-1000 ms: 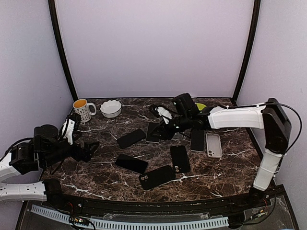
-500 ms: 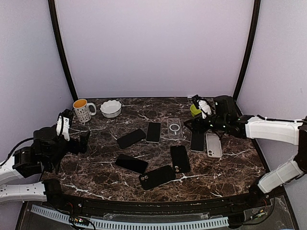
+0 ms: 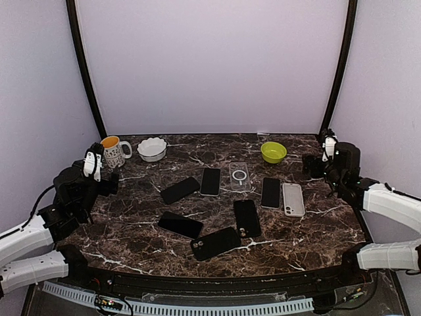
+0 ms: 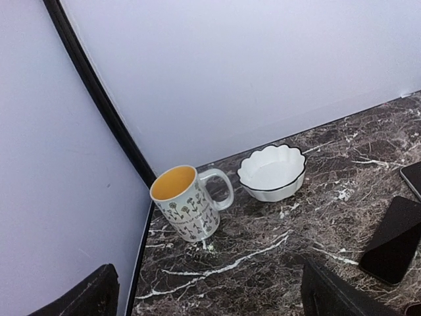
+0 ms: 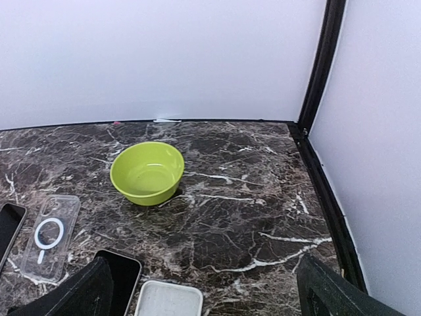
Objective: Take the phone out of the phone case
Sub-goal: Reset both arms
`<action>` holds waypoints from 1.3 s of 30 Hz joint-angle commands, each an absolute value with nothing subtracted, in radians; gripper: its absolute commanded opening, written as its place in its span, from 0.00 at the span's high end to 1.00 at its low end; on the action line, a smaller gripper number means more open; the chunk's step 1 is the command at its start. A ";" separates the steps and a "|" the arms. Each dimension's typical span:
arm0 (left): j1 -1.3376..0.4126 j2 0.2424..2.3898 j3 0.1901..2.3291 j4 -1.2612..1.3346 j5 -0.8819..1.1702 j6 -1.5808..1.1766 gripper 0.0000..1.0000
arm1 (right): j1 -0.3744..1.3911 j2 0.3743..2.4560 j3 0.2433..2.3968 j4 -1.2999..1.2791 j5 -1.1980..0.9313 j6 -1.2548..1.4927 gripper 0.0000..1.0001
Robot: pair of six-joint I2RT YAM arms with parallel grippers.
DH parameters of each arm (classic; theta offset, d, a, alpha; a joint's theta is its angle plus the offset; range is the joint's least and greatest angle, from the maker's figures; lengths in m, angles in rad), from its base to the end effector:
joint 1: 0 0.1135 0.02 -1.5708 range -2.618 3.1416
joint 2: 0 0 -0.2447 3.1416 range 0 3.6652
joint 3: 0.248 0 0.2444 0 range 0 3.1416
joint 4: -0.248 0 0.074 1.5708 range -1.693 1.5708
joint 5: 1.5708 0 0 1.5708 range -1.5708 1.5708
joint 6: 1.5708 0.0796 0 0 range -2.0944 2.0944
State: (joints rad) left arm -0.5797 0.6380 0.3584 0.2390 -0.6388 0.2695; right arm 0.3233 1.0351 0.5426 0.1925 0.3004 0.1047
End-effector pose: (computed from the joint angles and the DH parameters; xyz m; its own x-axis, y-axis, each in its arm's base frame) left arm 0.1979 -0.0729 0.2459 -0.0483 0.2872 -0.9567 -0.0475 0.9560 0.2894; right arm 0.2688 0.0652 0.2204 -0.2824 0.0107 -0.9592 -0.0059 0.9999 0.0129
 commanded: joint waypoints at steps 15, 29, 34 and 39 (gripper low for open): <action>-0.138 1.427 0.269 1.156 -0.232 0.177 0.01 | 0.190 1.021 0.247 0.720 0.486 -0.079 0.02; -0.056 1.574 0.243 1.323 -0.133 0.103 0.07 | 0.012 1.284 0.137 1.184 0.210 -0.042 0.01; -0.056 1.579 0.242 1.335 -0.129 0.106 0.08 | -0.039 1.373 0.190 1.201 0.021 0.028 0.02; -0.056 1.582 0.243 1.340 -0.142 0.102 0.03 | -0.045 1.544 0.207 1.305 -0.019 0.022 0.01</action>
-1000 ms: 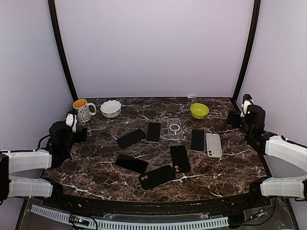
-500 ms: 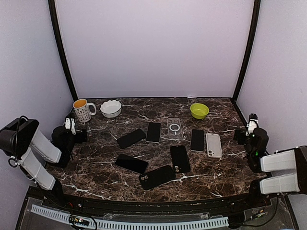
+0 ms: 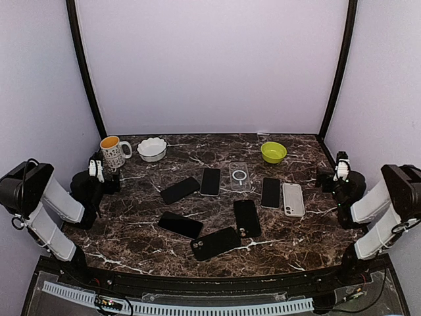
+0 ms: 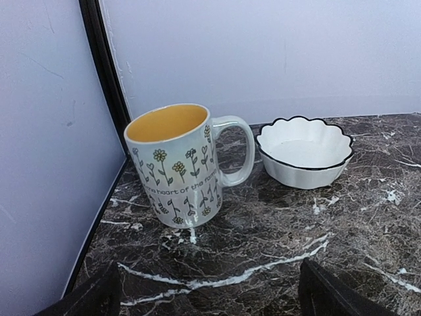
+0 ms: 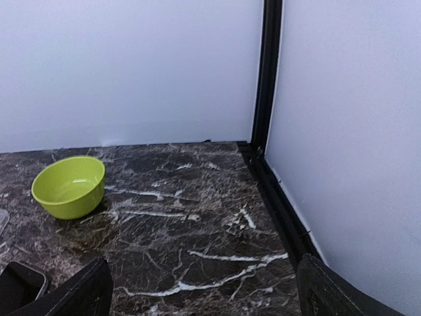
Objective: Take the phone out of the phone case
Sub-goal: Reset both arms
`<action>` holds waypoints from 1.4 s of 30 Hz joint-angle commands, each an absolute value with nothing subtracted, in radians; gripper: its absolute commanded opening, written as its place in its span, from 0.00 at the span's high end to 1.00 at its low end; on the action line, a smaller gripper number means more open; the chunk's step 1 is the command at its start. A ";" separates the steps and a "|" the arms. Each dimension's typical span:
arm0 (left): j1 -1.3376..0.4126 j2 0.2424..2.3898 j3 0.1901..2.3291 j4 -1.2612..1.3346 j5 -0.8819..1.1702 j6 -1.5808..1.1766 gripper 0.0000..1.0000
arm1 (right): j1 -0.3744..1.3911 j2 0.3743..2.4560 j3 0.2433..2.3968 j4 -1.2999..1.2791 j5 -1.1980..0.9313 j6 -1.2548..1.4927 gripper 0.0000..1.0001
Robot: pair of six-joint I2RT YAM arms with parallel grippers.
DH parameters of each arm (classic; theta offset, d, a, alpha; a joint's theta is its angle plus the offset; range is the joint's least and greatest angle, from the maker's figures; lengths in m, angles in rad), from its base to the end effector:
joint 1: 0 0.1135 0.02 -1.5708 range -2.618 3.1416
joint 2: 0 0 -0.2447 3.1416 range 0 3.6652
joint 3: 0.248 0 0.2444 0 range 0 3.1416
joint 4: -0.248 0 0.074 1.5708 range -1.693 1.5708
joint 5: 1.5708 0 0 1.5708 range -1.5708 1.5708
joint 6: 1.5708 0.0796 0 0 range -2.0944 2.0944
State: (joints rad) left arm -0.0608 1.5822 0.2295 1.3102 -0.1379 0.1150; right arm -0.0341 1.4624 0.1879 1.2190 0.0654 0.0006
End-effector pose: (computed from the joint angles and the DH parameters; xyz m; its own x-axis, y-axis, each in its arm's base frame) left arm 0.2855 -0.0064 0.1334 -0.0509 0.1170 -0.9918 -0.0715 0.9901 0.1204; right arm 0.2729 -0.0145 0.1392 -0.0554 0.0025 -0.9985 0.0993 0.9951 -0.0030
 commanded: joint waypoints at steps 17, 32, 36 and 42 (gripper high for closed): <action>-0.045 1.580 0.252 1.322 -0.176 0.075 0.01 | -0.055 1.541 0.243 1.268 0.032 0.057 0.01; -0.046 1.579 0.251 1.322 -0.177 0.075 0.01 | -0.055 1.543 0.244 1.268 0.031 0.057 0.02; -0.045 1.580 0.251 1.322 -0.177 0.074 0.01 | -0.055 1.543 0.244 1.269 0.032 0.057 0.01; -0.045 1.580 0.252 1.322 -0.177 0.075 0.01 | -0.056 1.546 0.250 1.259 0.022 0.054 0.02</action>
